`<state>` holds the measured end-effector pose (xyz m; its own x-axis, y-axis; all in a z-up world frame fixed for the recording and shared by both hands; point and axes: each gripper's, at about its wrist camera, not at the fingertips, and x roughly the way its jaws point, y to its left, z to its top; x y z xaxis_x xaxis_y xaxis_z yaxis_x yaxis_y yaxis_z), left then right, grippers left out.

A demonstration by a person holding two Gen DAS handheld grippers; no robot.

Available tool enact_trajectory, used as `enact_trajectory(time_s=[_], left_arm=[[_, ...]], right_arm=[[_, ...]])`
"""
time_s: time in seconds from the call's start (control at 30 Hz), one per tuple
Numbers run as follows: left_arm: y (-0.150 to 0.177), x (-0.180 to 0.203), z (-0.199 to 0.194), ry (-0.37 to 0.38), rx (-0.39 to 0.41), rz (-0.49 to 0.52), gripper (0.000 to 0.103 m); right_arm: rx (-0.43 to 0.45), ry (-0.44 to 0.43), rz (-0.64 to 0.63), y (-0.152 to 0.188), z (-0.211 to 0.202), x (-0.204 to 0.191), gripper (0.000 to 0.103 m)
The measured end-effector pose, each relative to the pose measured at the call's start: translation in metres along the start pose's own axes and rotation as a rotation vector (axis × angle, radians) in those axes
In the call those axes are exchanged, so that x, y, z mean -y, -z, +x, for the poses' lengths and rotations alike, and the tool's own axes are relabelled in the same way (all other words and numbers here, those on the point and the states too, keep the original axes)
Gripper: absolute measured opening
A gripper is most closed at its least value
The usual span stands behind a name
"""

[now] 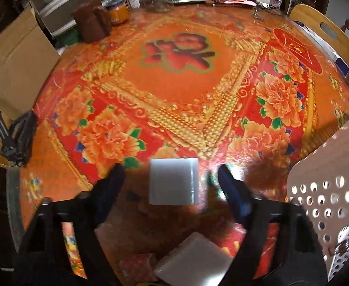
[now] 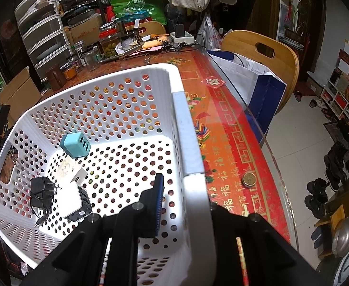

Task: Organize rigid objects
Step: 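Grasp the small white plug charger with the left tool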

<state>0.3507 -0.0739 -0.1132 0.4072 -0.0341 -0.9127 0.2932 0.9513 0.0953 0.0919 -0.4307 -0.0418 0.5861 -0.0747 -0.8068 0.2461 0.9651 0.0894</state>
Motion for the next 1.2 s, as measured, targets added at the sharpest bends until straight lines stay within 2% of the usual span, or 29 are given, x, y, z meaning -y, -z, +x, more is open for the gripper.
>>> enact_trajectory(time_s=[0.03,0.1,0.23,0.37,0.5,0.63,0.73,0.9,1.0,1.2], left_arm=[[0.0,0.0,0.004,0.004,-0.012,-0.009,0.051],[-0.001,-0.001,0.008,0.007,-0.026,-0.023,0.041],[0.0,-0.007,0.006,0.018,-0.012,-0.055,0.041],[-0.001,-0.015,-0.014,-0.014,0.049,-0.069,0.041],[-0.005,-0.017,-0.05,-0.09,0.146,-0.068,0.041],[-0.006,-0.02,-0.092,-0.181,0.294,-0.086,0.041],[-0.004,-0.019,-0.121,-0.202,0.384,-0.075,0.041],[0.006,0.006,-0.166,-0.251,0.514,0.003,0.041],[0.01,0.025,-0.186,-0.261,0.545,0.04,0.041],[0.02,0.06,-0.213,-0.234,0.578,0.098,0.041]], right_arm=[[0.001,-0.001,0.001,0.0,0.0,0.0,0.016],[0.001,-0.001,0.001,0.0,0.0,0.0,0.017],[0.001,-0.001,0.001,0.0,0.0,0.001,0.017],[0.001,-0.001,0.0,0.0,0.0,0.0,0.017],[0.002,-0.002,0.001,0.0,0.0,0.0,0.017],[0.001,-0.001,0.001,0.0,0.0,0.0,0.017],[0.0,0.0,0.0,-0.001,0.0,0.0,0.017],[0.001,-0.001,0.001,-0.001,0.0,0.0,0.017],[0.003,-0.002,0.001,-0.002,-0.001,0.0,0.017],[0.003,-0.002,0.001,-0.002,-0.001,0.0,0.017]])
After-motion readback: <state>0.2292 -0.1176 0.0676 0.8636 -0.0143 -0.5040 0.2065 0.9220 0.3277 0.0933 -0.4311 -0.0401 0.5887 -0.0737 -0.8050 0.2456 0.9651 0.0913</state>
